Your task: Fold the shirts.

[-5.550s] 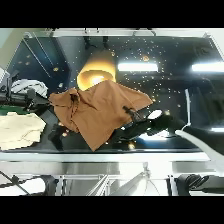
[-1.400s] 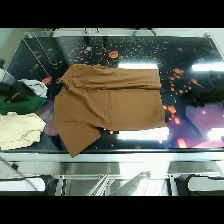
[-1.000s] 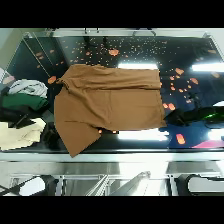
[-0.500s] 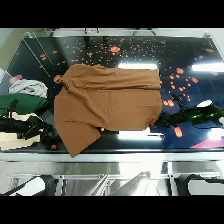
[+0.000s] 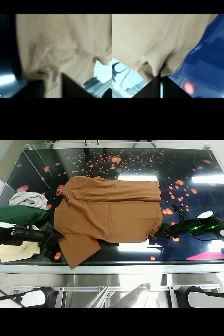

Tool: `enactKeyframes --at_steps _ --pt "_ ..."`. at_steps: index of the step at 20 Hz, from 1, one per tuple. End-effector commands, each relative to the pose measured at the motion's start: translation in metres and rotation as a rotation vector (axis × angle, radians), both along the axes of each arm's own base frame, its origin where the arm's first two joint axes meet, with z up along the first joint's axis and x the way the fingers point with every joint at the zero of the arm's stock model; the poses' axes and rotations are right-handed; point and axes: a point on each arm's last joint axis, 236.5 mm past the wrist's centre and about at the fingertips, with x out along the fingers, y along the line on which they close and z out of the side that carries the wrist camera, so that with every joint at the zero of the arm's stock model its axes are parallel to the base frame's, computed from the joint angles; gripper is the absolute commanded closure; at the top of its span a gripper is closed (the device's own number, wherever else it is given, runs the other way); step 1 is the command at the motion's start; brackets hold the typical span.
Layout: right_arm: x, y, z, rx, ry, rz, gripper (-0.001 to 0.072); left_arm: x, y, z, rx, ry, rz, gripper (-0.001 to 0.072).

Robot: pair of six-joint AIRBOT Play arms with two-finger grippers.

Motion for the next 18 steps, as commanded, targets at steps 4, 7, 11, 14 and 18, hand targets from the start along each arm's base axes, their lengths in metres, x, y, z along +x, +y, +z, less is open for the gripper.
enactKeyframes --at_steps 4,7,11,14,18 --pt "-0.013 0.007 0.021 0.059 0.028 0.040 0.0696 0.024 -0.018 0.028 -0.064 -0.050 -0.086 0.0713" --pt "-0.010 -0.009 0.047 0.065 -0.017 -0.008 0.0696 0.032 0.004 0.078 -0.033 -0.158 -0.043 0.0695" --pt "0.007 -0.064 0.111 0.009 -0.202 -0.200 0.0696 0.034 0.045 0.151 0.085 -0.376 0.075 0.0693" --pt "0.021 -0.089 0.199 0.042 -0.461 -0.346 0.0697 0.039 0.053 0.233 0.074 -0.647 0.187 0.0692" --pt "0.016 -0.071 0.357 0.149 -0.924 -0.364 0.0696 0.020 0.024 0.375 -0.030 -1.116 0.218 0.0692"
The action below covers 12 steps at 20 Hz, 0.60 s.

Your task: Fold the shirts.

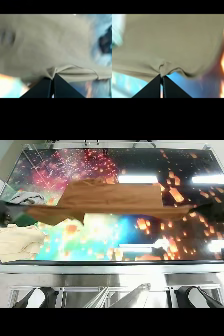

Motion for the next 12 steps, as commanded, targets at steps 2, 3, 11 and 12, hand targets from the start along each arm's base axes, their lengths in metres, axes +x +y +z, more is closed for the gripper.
enactKeyframes --at_steps 2,3,11,12 --pt "-0.023 0.024 0.188 -0.039 -0.553 -0.052 0.0697 -0.039 -0.041 0.167 0.033 -0.521 -0.041 0.0692" --pt "-0.034 0.030 0.232 -0.093 -0.687 -0.082 0.0697 -0.052 -0.057 0.204 0.072 -0.628 -0.078 0.0692" --pt "-0.105 0.051 0.390 -0.596 -1.131 -0.267 0.0696 -0.124 -0.129 0.376 0.573 -1.085 -0.114 0.0692" --pt "-0.101 0.044 0.387 -0.624 -1.114 -0.286 0.0697 -0.120 -0.122 0.383 0.606 -1.081 -0.080 0.0691"
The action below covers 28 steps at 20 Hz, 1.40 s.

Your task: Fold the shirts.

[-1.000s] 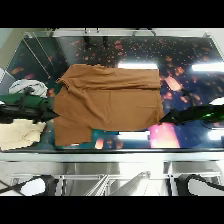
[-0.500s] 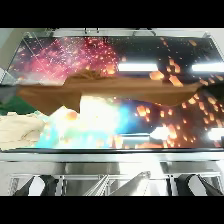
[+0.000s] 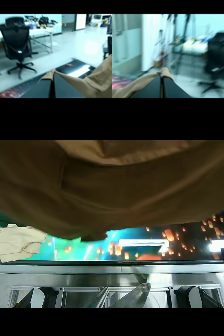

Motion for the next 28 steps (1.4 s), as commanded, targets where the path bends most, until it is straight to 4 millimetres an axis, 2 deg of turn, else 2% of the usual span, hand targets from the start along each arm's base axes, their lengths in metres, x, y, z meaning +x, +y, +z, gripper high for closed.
enactKeyframes --at_steps 1,3,4,6,8,11,13,14,16,18,21,23,26,28 --pt "-0.004 -0.014 0.017 -0.084 -0.042 -0.133 0.0696 -0.004 0.003 0.035 0.100 -0.082 0.123 0.0691" --pt "0.017 -0.027 -0.005 -0.043 0.054 -0.105 0.0696 0.017 0.020 0.017 0.101 0.014 0.096 0.0691" --pt "0.032 -0.034 -0.023 -0.018 0.119 -0.075 0.0696 0.029 0.026 0.003 0.093 0.074 0.048 0.0691" --pt "0.070 -0.053 -0.071 0.075 0.266 -0.014 0.0696 0.063 0.035 -0.030 0.065 0.182 -0.065 0.0692" --pt "0.106 -0.066 -0.131 0.177 0.416 0.039 0.0696 0.114 0.046 -0.090 0.085 0.359 -0.074 0.0692" --pt "0.158 -0.071 -0.243 0.290 0.653 0.094 0.0696 0.188 0.041 -0.212 0.177 0.655 -0.080 0.0691" --pt "0.189 -0.074 -0.309 0.347 0.760 0.084 0.0696 0.235 0.035 -0.281 0.220 0.773 -0.062 0.0690" --pt "0.206 -0.074 -0.341 0.364 0.811 0.079 0.0696 0.255 0.033 -0.308 0.237 0.805 -0.056 0.0690" --pt "0.237 -0.078 -0.392 0.390 0.874 0.045 0.0696 0.294 0.030 -0.355 0.267 0.859 -0.054 0.0690" --pt "0.263 -0.083 -0.434 0.428 0.907 0.005 0.0696 0.321 0.031 -0.389 0.254 0.915 -0.062 0.0690" --pt "0.288 -0.092 -0.472 0.511 0.924 0.003 0.0696 0.351 0.039 -0.430 0.215 0.986 -0.055 0.0691" --pt "0.300 -0.101 -0.494 0.533 0.940 -0.020 0.0696 0.358 0.040 -0.454 0.204 1.017 -0.052 0.0690" --pt "0.305 -0.101 -0.523 0.537 0.988 -0.013 0.0696 0.349 0.041 -0.492 0.189 1.100 -0.053 0.0691" --pt "0.296 -0.094 -0.547 0.502 1.052 0.017 0.0696 0.340 0.043 -0.516 0.191 1.155 -0.045 0.0691"
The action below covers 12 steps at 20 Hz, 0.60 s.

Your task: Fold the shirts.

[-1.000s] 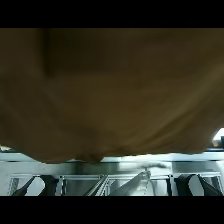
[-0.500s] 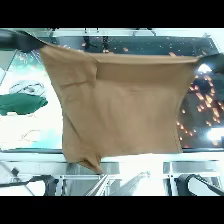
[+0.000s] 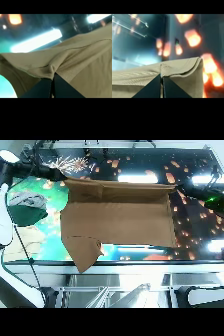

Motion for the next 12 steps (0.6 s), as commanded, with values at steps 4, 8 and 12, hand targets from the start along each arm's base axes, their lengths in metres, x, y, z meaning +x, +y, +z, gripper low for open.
enactKeyframes --at_steps 4,8,12 --pt "-0.032 0.016 -0.080 -0.037 0.200 0.151 0.0696 -0.020 0.005 -0.072 0.013 0.145 0.038 0.0693" --pt "-0.052 0.020 -0.103 -0.060 0.289 0.212 0.0696 -0.041 0.011 -0.106 0.040 0.236 0.049 0.0695" --pt "-0.057 0.026 -0.102 -0.038 0.299 0.235 0.0692 -0.060 0.017 -0.128 0.074 0.309 0.055 0.0695"
